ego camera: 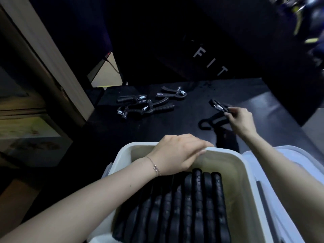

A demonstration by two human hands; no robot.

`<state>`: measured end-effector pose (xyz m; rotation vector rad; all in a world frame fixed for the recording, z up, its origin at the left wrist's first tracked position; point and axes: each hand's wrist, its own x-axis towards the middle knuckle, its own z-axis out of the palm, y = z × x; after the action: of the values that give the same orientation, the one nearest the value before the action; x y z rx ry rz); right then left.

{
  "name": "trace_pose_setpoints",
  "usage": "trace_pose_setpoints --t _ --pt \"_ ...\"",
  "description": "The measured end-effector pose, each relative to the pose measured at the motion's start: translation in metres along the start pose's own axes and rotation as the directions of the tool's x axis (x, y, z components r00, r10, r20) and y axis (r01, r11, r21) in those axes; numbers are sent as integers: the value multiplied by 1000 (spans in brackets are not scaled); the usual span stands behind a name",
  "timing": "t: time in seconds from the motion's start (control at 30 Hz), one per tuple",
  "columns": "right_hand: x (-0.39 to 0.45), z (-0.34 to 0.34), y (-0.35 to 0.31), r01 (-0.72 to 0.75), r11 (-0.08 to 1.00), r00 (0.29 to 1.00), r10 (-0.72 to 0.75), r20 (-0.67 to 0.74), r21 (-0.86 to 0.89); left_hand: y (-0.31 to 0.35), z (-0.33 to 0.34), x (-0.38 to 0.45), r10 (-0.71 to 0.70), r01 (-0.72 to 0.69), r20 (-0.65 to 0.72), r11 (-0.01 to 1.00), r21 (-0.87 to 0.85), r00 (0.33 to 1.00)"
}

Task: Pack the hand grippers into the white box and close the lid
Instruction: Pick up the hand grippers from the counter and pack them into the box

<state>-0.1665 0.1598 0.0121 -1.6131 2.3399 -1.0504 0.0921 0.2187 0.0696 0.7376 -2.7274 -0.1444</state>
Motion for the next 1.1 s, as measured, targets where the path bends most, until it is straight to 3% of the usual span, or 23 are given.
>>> trace_pose_setpoints --t 0.1,0.2,0.3,0.4,0.53,0.6,0.7,0.87,0.93,1.03,1.1 --pt "-15 -34 -25 -91 914 996 88 27 395 5 -8 1 -93 103 91 989 -108 992" --pt "-33 -73 -55 -158 696 987 137 87 700 9 -20 4 -202 231 114 870 -436 973" --pt "-52 -110 -85 -203 504 979 112 169 839 9 -34 4 -361 290 39 676 -677 932" --pt "-72 -146 -113 -255 313 967 84 240 915 11 -49 -3 -488 321 0 574 -754 873" --pt "-94 -173 -139 -301 222 953 33 302 927 18 -72 -9 -548 291 -52 519 -804 835" --pt "-103 -180 -146 -316 248 945 1 326 916 27 -86 -11 -565 264 8 374 -889 825" --pt "-115 -187 -154 -308 302 941 -43 335 902 41 -107 -17 -466 245 224 -17 -969 856" --pt "-133 -191 -168 -306 249 935 -101 339 919 60 -127 -31 -107 312 346 -249 -917 932" --pt "-143 -192 -176 -293 229 932 -150 331 928 72 -132 -35 -2 354 370 -291 -889 929" --pt "-161 -192 -187 -289 188 914 -237 329 939 90 -135 -41 37 350 350 -197 -916 936" --pt "-170 -190 -191 -272 197 920 -232 315 942 96 -130 -43 40 290 288 -210 -934 957"
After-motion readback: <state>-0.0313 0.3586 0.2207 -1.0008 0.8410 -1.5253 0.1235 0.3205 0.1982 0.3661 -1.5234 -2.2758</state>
